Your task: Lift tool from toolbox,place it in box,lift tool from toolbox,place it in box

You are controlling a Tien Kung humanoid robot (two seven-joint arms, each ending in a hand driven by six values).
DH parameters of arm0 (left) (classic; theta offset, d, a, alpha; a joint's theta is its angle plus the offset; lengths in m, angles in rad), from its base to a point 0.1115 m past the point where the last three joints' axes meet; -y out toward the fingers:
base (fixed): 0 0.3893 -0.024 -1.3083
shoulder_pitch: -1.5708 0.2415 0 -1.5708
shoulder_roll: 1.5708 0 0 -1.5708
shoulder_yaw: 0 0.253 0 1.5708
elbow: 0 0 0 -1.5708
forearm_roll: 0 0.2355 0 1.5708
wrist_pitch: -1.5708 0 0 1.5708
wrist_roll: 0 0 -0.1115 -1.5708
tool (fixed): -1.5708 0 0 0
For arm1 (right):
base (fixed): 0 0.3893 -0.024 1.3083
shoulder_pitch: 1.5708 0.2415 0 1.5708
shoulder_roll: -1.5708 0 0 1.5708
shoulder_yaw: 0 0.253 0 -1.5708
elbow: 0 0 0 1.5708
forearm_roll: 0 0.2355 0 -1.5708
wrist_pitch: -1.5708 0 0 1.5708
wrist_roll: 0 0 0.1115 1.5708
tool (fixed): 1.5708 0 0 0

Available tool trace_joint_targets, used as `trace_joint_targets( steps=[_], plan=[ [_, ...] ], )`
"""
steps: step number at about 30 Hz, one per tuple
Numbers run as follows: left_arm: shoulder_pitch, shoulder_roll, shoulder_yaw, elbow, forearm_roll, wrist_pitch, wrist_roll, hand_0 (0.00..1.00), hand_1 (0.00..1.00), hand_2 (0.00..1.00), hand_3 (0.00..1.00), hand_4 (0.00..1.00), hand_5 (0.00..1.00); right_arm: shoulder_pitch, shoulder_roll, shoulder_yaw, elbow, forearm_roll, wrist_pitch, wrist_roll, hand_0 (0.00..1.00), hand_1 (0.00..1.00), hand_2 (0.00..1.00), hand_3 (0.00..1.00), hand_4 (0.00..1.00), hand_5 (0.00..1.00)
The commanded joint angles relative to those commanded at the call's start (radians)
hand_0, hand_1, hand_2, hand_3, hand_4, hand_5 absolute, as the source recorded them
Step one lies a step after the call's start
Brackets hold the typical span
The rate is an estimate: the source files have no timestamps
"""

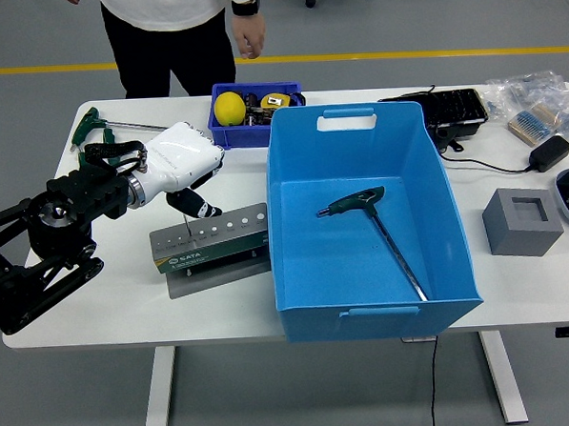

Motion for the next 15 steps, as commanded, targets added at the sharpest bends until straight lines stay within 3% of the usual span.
trace_joint_targets(
  steps=[15],
  plan=[
    [-0.012,-0.006,0.013,-0.003,0.0,-0.001,-0.005,0.162,0.014,0.048,0.053,0.851,0.37,0.0,0.0,-0.003,0.0,0.009,-0.001,0.002,0.736,0.669,0.719,0.666,0.929,0.817]
  ],
)
